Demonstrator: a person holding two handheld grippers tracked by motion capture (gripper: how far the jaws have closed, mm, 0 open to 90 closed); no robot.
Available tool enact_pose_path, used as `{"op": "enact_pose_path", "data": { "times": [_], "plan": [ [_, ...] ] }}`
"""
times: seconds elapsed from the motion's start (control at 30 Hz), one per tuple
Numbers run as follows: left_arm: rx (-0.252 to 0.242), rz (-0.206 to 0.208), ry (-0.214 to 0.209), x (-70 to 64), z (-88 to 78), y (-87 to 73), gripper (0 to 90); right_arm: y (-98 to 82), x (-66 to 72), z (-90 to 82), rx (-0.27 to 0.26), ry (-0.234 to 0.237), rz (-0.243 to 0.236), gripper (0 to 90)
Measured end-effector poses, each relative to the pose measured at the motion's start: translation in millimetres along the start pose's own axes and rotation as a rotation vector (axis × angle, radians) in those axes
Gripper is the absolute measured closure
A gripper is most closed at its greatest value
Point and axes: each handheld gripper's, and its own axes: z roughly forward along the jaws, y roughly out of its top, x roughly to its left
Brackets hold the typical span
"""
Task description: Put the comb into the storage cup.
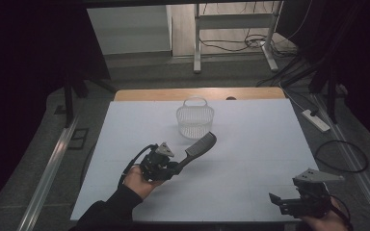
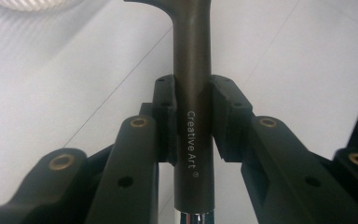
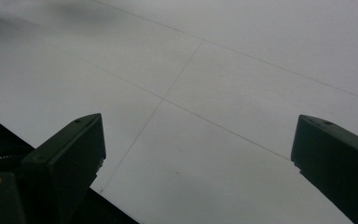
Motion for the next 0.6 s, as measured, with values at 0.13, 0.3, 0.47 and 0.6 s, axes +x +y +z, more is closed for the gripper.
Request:
{"op": "enact_pose_path", "data": {
  "times": [0.13, 0.3, 0.47, 0.6],
  "plan": [
    [-0.022, -0.001, -0.005, -0.5, -5.7, -1.8, 72.6, -0.1, 0.6, -0.6, -0.005, 0.001, -0.005, 3.4],
    [-0.058, -0.010, -0.003, -0.8, -14.7, -4.7, 72.6, -0.1, 0.9, -1.6, -0.014, 0.012, -0.013, 3.0],
    [-0.077, -0.015, -0.002, -2.7, -21.3, -7.0, 72.6, -0.3, 1.7, -2.8, -0.027, 0.015, -0.026, 0.0],
    [-0.093, -0.023, 0.005, -4.2, -25.9, -9.8, 72.6, -0.3, 0.2, -5.8, -0.063, 0.016, -0.002, 0.0]
  ]
}}
